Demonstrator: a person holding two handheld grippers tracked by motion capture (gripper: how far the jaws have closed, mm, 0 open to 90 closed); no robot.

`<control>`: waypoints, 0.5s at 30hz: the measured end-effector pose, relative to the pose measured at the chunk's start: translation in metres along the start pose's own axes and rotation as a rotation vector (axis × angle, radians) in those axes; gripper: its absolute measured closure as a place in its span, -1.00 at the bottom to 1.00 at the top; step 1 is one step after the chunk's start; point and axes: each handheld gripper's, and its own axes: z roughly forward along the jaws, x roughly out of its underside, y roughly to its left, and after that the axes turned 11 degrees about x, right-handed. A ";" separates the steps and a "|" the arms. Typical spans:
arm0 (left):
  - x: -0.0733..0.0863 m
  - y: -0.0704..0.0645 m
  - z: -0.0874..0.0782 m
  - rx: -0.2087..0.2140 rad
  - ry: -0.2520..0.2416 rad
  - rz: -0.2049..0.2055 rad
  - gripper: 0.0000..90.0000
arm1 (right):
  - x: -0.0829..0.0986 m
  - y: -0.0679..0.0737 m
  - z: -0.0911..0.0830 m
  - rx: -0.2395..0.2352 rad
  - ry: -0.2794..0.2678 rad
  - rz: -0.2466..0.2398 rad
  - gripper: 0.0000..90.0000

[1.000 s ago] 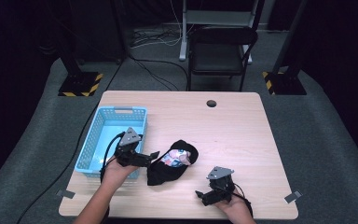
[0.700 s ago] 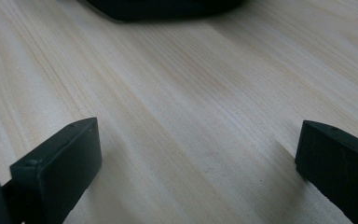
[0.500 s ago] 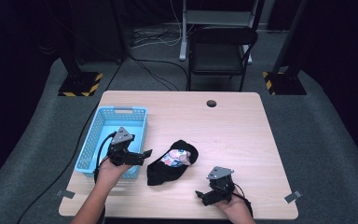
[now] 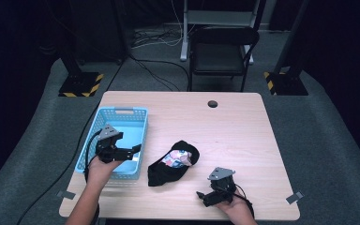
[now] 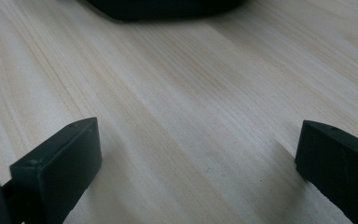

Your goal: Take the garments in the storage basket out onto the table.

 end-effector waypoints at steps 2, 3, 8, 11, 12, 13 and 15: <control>0.001 0.003 -0.001 -0.003 0.001 -0.014 -0.90 | 0.000 0.000 0.000 0.000 0.000 0.000 -1.00; 0.001 0.004 -0.002 -0.006 -0.002 -0.016 -0.90 | 0.000 0.000 0.000 0.000 0.000 0.001 -1.00; 0.003 0.010 -0.005 -0.024 0.001 -0.028 -0.90 | 0.000 0.000 0.000 0.000 0.000 0.000 -1.00; 0.005 0.016 -0.010 -0.038 -0.002 -0.047 -0.90 | 0.000 0.000 0.000 0.000 0.000 0.001 -1.00; 0.005 0.018 -0.011 -0.044 -0.005 -0.054 -0.90 | 0.000 0.000 0.000 0.000 0.000 0.000 -1.00; 0.005 0.018 -0.011 -0.044 -0.005 -0.054 -0.90 | 0.000 0.000 0.000 0.000 0.000 0.000 -1.00; 0.006 0.023 -0.015 -0.056 -0.011 -0.067 -0.90 | 0.000 0.000 0.000 0.000 0.000 0.001 -1.00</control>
